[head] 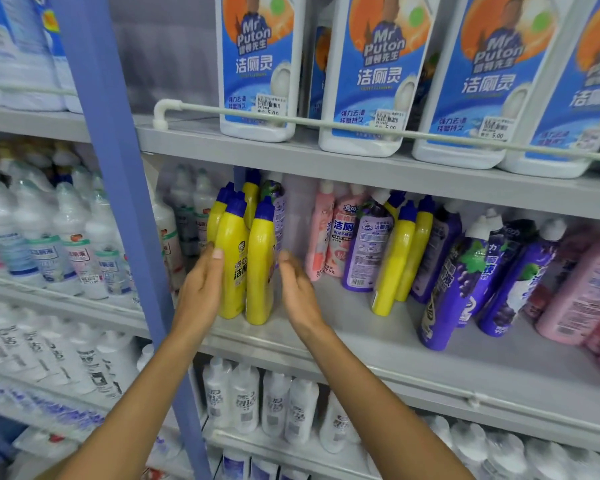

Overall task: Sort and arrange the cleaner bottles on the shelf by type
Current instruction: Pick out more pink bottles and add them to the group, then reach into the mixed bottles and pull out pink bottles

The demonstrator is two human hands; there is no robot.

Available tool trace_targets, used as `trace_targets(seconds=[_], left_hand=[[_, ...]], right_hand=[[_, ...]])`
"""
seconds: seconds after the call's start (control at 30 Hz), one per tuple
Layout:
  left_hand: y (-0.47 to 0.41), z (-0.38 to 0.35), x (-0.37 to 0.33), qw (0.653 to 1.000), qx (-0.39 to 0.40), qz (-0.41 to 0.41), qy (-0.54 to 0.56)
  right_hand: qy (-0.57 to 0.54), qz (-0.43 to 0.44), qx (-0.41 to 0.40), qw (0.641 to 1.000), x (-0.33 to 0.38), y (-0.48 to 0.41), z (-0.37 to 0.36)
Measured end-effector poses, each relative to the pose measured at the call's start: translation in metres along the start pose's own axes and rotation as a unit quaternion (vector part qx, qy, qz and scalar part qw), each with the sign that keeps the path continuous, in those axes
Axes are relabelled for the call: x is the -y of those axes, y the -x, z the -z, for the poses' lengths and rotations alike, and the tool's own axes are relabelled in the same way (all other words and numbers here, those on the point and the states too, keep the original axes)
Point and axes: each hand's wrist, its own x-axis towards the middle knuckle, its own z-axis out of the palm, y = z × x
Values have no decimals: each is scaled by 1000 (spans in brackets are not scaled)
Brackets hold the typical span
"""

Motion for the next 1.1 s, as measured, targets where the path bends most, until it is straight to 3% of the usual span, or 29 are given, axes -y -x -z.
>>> trace_targets(seconds=[0.2, 0.43, 0.57, 0.8, 0.93, 1.1], left_hand=[[12, 13, -44, 993, -8, 36, 110], [39, -10, -90, 991, 6, -58, 124], [33, -50, -109, 982, 71, -65, 164], [-53, -139, -109, 991, 53, 66, 99], [-91, -168, -98, 991, 85, 101, -1], [-125, -189, -61, 982, 118, 110, -100]], right_hand=[[-62, -8, -47, 997, 14, 7, 49], [-107, 5, -139, 984, 20, 3, 127], [-125, 27, -169, 977, 32, -13, 147], [-14, 0, -200, 980, 39, -44, 131], [98, 1, -283, 954, 28, -73, 116], [220, 1, -320, 922, 17, -87, 101]])
